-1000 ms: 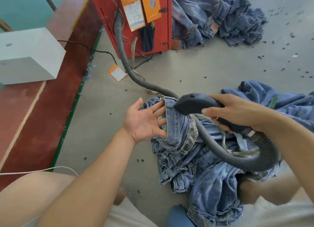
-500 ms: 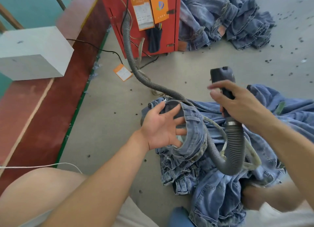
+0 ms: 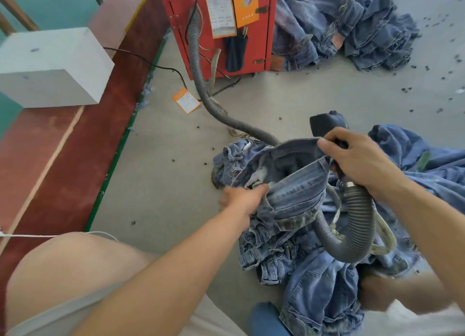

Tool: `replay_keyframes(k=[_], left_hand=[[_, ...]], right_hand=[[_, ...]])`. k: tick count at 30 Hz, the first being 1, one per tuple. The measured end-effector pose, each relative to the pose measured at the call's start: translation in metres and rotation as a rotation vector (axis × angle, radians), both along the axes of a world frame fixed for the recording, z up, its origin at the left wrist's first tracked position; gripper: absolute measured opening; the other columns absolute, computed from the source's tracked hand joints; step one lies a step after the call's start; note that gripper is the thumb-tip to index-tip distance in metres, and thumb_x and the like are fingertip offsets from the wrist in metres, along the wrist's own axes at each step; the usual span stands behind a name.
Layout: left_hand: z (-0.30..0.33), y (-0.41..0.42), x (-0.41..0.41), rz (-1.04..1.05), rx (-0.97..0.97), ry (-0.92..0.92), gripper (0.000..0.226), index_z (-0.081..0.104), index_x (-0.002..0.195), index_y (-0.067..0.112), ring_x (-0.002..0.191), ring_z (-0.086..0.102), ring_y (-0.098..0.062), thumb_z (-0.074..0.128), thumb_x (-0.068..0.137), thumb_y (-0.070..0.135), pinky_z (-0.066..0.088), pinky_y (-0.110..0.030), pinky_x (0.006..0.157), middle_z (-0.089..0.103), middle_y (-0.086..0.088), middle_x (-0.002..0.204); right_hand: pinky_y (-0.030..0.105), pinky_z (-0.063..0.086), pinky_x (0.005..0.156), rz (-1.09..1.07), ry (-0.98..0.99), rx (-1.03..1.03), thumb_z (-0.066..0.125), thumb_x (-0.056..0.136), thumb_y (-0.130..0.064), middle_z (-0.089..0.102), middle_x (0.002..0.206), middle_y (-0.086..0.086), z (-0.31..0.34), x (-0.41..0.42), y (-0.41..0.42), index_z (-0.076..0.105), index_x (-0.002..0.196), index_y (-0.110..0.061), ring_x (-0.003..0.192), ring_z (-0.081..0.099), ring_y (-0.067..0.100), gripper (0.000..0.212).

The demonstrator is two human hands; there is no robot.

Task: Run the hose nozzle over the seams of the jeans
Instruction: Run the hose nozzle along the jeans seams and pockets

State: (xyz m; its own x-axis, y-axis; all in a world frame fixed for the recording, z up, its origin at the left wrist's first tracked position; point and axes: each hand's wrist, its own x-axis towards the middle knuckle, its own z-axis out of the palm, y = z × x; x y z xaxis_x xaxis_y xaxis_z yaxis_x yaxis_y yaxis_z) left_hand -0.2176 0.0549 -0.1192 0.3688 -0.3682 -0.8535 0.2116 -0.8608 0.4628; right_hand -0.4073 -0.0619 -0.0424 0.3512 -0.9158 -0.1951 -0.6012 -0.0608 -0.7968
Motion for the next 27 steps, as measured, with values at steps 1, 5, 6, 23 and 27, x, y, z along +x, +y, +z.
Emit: replay_keyframes(k=[1, 5, 6, 23, 27], left_hand=[[0.0, 0.004, -0.005, 0.034, 0.117, 0.149, 0.097, 0.036, 0.15, 0.009, 0.137, 0.046, -0.041, 0.086, 0.078, 0.05, 0.046, -0.055, 0.107, 0.041, -0.016, 0.155], [-0.003, 0.01, -0.024, 0.331, 0.132, 0.746, 0.034, 0.06, 0.115, -0.003, 0.099, 0.07, -0.042, 0.076, 0.09, 0.013, 0.064, -0.053, 0.074, 0.067, -0.028, 0.113], [-0.001, 0.009, -0.027, 0.391, 0.04, 0.79, 0.017, 0.057, 0.108, -0.006, 0.096, 0.069, -0.043, 0.065, 0.093, -0.002, 0.064, -0.053, 0.07, 0.066, -0.03, 0.109], [0.002, -0.011, -0.012, 0.546, -0.622, 0.875, 0.064, 0.059, 0.129, -0.006, 0.113, 0.065, -0.044, 0.032, 0.073, -0.019, 0.056, -0.051, 0.092, 0.067, -0.029, 0.128], [0.002, -0.001, -0.022, 0.213, -0.602, 0.799, 0.056, 0.065, 0.123, -0.007, 0.129, 0.058, -0.042, 0.032, 0.081, -0.022, 0.042, -0.052, 0.116, 0.061, -0.03, 0.136]], right_hand=[[0.031, 0.049, 0.047, 0.008, -0.041, 0.027, 0.063, 0.102, -0.034, 0.058, 0.057, -0.004, 0.0, -0.001, 0.001, 0.069, 0.084, -0.029, 0.049, 0.056, 0.013, 0.02], [0.021, 0.048, 0.045, -0.004, -0.112, -0.007, 0.062, 0.103, -0.034, 0.058, 0.059, -0.006, -0.008, -0.002, 0.009, 0.069, 0.088, -0.027, 0.049, 0.052, 0.007, 0.018], [0.019, 0.046, 0.044, -0.019, -0.116, -0.027, 0.062, 0.103, -0.035, 0.058, 0.06, -0.008, -0.009, -0.004, 0.009, 0.069, 0.089, -0.027, 0.049, 0.051, 0.005, 0.017], [0.032, 0.057, 0.048, -0.377, -0.067, 0.167, 0.071, 0.094, -0.023, 0.066, 0.093, 0.006, -0.029, -0.05, -0.007, 0.068, 0.094, -0.031, 0.056, 0.062, 0.019, 0.009], [0.04, 0.061, 0.058, -0.337, 0.106, 0.073, 0.074, 0.085, -0.024, 0.069, 0.089, 0.001, -0.027, -0.046, -0.014, 0.067, 0.108, -0.032, 0.062, 0.065, 0.022, 0.025]])
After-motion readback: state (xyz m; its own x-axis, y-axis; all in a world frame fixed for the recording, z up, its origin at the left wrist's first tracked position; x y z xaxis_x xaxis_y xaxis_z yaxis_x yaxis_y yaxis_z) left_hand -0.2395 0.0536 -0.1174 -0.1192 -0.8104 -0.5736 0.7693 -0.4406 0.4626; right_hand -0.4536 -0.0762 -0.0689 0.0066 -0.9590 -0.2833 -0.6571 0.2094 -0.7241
